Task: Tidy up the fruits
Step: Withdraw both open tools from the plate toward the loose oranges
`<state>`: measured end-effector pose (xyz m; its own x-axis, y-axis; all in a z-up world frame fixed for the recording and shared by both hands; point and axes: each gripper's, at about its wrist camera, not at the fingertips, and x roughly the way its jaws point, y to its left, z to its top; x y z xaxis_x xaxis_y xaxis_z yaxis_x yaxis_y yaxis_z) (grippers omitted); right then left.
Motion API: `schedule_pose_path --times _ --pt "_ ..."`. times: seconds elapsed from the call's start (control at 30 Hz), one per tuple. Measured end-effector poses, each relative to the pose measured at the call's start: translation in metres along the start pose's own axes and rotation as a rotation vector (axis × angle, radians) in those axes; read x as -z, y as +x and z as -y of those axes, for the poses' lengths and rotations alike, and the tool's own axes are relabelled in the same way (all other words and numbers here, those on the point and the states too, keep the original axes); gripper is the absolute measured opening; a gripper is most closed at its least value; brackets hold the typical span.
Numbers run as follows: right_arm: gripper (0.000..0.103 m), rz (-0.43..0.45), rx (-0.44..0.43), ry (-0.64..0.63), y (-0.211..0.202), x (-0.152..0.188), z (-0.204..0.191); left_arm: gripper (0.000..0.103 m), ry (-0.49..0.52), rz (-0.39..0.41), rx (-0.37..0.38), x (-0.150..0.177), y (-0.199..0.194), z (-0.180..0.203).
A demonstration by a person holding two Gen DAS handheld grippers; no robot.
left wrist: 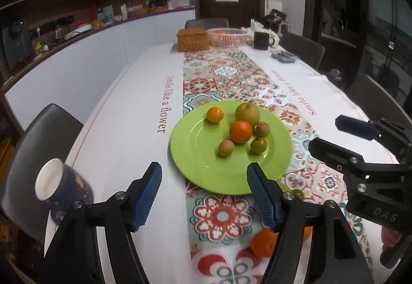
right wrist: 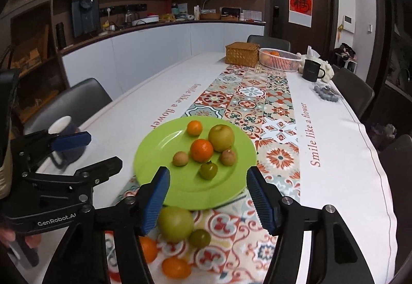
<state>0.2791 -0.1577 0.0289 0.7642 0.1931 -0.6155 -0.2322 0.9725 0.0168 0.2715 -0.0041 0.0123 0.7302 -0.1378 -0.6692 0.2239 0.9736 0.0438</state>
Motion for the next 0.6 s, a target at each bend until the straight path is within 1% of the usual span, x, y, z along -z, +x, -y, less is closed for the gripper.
schedule_pose_path --times 0.23,0.37,0.6 --pt "0.063 0.023 0.002 -0.004 -0.036 0.016 -0.004 0.074 0.021 0.032 -0.011 0.019 -0.039 0.011" --pt "0.063 0.021 -0.007 -0.004 -0.049 0.027 -0.005 0.078 0.026 0.040 0.000 0.029 -0.053 0.018" --pt "0.063 0.021 -0.032 -0.004 -0.067 0.051 -0.006 0.080 0.065 0.063 0.025 0.051 -0.072 0.033"
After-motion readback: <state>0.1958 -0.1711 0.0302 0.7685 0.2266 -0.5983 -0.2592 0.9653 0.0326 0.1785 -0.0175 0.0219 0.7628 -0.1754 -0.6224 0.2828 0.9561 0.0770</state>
